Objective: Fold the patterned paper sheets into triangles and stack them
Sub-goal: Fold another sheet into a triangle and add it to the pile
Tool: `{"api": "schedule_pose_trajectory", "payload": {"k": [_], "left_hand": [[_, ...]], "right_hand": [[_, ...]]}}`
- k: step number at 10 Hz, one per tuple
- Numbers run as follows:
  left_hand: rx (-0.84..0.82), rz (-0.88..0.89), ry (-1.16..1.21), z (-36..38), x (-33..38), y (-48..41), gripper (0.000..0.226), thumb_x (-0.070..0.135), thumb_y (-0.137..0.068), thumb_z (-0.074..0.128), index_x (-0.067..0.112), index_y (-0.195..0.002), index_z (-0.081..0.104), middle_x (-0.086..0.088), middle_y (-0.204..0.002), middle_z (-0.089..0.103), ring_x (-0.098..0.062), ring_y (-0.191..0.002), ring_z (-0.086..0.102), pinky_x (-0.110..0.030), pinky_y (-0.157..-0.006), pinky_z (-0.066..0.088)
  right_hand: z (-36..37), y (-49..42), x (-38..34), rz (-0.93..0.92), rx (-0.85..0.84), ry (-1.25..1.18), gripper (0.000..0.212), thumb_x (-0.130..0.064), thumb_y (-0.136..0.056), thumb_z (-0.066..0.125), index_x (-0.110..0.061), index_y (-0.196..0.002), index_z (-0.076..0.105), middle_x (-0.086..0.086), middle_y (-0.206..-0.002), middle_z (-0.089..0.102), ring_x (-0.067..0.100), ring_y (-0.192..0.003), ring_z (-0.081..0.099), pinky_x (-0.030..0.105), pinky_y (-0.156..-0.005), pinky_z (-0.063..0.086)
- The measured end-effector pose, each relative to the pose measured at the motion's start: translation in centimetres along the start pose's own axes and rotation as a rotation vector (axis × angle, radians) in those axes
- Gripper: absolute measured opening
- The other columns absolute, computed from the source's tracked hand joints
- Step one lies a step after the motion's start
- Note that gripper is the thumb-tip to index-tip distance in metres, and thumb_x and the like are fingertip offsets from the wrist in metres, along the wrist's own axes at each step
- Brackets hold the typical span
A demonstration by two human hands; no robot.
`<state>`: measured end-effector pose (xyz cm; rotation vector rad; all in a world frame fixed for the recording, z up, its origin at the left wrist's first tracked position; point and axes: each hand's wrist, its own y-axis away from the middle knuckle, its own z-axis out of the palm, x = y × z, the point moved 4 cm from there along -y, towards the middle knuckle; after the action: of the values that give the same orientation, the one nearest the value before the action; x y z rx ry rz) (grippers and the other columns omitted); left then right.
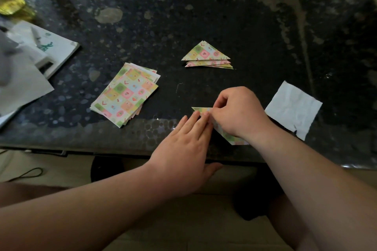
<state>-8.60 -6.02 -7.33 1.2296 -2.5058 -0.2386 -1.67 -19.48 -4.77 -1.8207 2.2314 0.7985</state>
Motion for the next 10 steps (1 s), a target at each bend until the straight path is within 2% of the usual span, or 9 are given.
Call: {"api": "schedule_pose_trajectory", "payload": {"k": [2, 4, 9, 10], "left_hand": [[0.005, 0.003, 0.001, -0.07, -0.04, 0.14, 0.093, 0.071, -0.099, 0.027, 0.011, -0.162, -0.007, -0.007, -0.170, -0.015, -0.023, -0.155, -0.019, -0.042, -0.128, -0.002], [0.006, 0.003, -0.009, -0.14, -0.09, 0.11, 0.093, 0.070, -0.099, 0.027, 0.012, -0.162, -0.007, -0.007, -0.169, -0.017, -0.023, -0.155, -0.020, -0.042, -0.128, -0.003], [0.019, 0.003, -0.007, -0.06, -0.16, 0.07, 0.093, 0.071, -0.099, 0.027, 0.012, -0.162, -0.008, -0.006, -0.169, -0.016, -0.022, -0.155, -0.020, -0.041, -0.128, -0.004], [0.017, 0.002, -0.012, -0.02, -0.26, 0.06, 0.093, 0.071, -0.099, 0.027, 0.012, -0.162, -0.008, -0.006, -0.169, -0.016, -0.022, -0.155, -0.020, -0.042, -0.128, -0.004]], "right_hand": [[0.20, -0.09, -0.04, 0.014, -0.008, 0.011, 0.015, -0.025, -0.087, 0.076, -0.026, -0.073, 0.070, -0.008, -0.077, 0.064, 0.009, -0.073, 0.059, 0.021, -0.054, 0.042], [0.36, -0.17, 0.04, -0.001, 0.014, 0.016, 0.017, -0.025, -0.091, 0.070, -0.025, -0.075, 0.068, -0.008, -0.077, 0.063, 0.008, -0.072, 0.057, 0.022, -0.053, 0.038], [0.04, -0.42, -0.57, 0.022, -0.022, 0.098, 0.013, -0.024, -0.092, 0.070, -0.027, -0.079, 0.070, -0.006, -0.081, 0.064, 0.012, -0.078, 0.060, 0.024, -0.060, 0.045], [-0.01, -0.32, -0.67, 0.029, -0.035, 0.107, 0.012, -0.024, -0.092, 0.070, -0.027, -0.080, 0.071, -0.005, -0.084, 0.065, 0.014, -0.083, 0.062, 0.027, -0.066, 0.048]]}}
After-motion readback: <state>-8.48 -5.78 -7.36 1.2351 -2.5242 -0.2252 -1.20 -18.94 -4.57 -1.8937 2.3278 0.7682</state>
